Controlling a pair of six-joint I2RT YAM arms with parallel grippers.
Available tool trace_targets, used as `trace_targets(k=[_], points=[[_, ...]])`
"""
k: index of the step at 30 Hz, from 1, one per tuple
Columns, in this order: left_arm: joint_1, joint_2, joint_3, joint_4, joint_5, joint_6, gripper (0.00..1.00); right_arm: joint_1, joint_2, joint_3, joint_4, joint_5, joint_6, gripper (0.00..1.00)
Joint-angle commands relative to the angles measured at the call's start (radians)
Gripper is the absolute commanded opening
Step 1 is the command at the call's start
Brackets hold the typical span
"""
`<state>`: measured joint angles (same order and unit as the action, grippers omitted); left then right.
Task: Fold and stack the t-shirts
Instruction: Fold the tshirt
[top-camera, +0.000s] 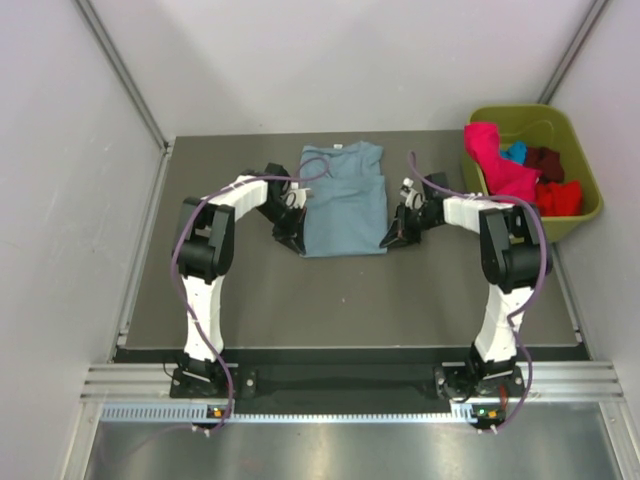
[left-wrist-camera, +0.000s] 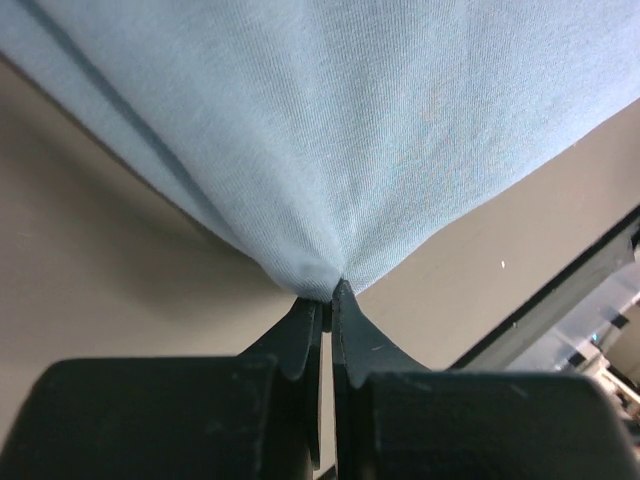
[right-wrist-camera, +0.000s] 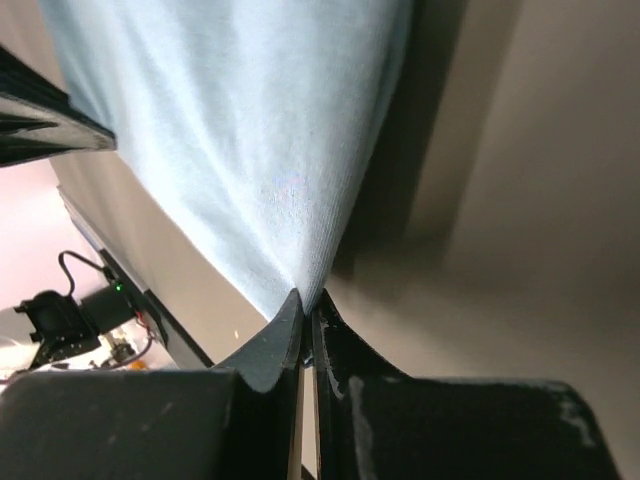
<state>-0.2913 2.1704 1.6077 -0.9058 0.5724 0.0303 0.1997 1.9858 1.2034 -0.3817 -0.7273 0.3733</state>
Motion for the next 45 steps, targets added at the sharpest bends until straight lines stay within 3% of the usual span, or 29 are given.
trace_targets(k=[1, 19, 27, 32, 39, 45], points=[[-0.008, -0.061, -0.022, -0.113, 0.029, 0.052, 0.0, 0.001, -0.116, -0.028, -0.032, 0.005, -0.048, 0.0], [-0.045, -0.4, -0.163, -0.145, 0.081, 0.117, 0.0, -0.009, -0.43, -0.251, -0.065, -0.015, -0.037, 0.0], [-0.045, -0.465, -0.141, -0.168, 0.093, 0.141, 0.0, -0.009, -0.486, -0.177, -0.091, -0.058, -0.024, 0.0], [-0.043, -0.39, 0.006, -0.168, 0.083, 0.141, 0.0, -0.009, -0.38, -0.038, -0.056, -0.066, 0.001, 0.0], [-0.019, -0.132, 0.317, -0.196, 0.092, 0.171, 0.0, -0.016, -0.19, 0.2, -0.048, -0.066, -0.01, 0.0], [0.035, 0.037, 0.495, -0.15, 0.07, 0.155, 0.0, -0.029, -0.056, 0.33, -0.013, -0.035, -0.03, 0.0]])
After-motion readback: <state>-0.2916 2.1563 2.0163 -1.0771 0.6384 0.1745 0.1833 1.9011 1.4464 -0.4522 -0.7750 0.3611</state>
